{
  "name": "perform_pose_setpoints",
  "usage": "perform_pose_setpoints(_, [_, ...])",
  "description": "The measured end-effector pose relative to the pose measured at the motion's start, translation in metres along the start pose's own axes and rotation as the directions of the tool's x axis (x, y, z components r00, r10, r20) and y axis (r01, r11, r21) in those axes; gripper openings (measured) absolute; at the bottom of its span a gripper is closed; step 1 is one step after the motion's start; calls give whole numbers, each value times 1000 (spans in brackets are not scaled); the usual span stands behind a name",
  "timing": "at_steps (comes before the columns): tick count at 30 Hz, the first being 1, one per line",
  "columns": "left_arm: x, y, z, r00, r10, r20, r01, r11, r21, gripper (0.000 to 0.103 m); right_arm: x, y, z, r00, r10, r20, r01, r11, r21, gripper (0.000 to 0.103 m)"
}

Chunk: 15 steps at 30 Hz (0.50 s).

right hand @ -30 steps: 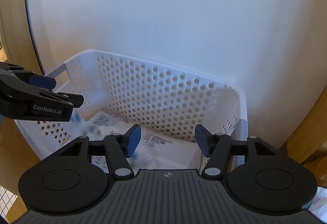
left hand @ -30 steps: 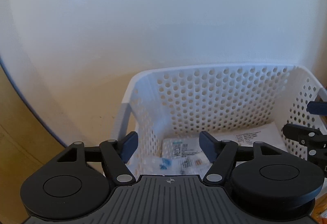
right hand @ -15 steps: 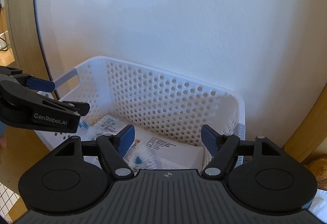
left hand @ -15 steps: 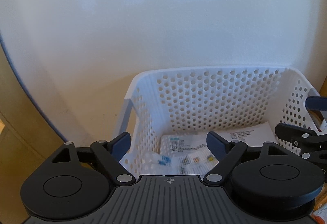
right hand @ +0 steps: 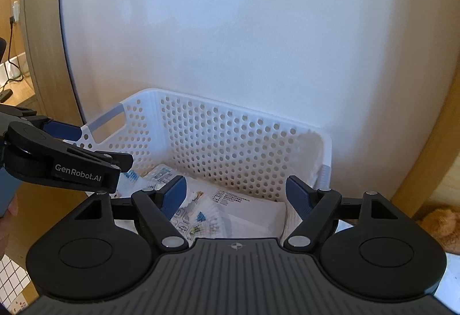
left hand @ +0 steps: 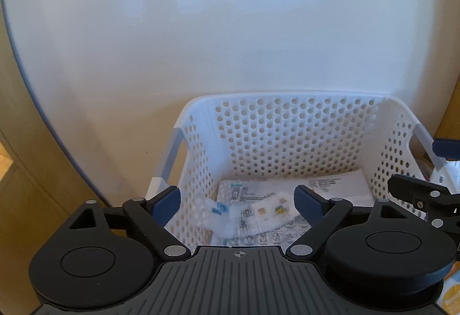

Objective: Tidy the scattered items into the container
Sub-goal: 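Withdraw the right tool from the basket back toward the pile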

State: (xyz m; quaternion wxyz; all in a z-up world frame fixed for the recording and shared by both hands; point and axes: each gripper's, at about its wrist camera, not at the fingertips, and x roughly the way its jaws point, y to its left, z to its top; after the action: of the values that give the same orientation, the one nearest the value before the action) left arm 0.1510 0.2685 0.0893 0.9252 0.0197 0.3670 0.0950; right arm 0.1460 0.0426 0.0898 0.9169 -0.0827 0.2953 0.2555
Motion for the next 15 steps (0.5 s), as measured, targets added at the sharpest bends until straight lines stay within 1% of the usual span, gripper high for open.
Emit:
perform_pose_setpoints(6, [-16, -7, -5, 1000, 2, 8, -2, 1000, -3, 103, -20, -10, -5, 1000, 11, 25, -11, 1000, 11, 81])
perform_pose_setpoints(10, [-30, -16, -10, 1000, -2, 18, 2, 1000, -7, 103, -37, -18, -12, 999, 12, 47, -14, 1000, 24, 86])
perform_pose_setpoints(15, [-45, -27, -17, 1000, -14, 22, 14, 1000, -14, 103, -54, -28, -25, 998, 12, 57, -13, 1000, 26, 86])
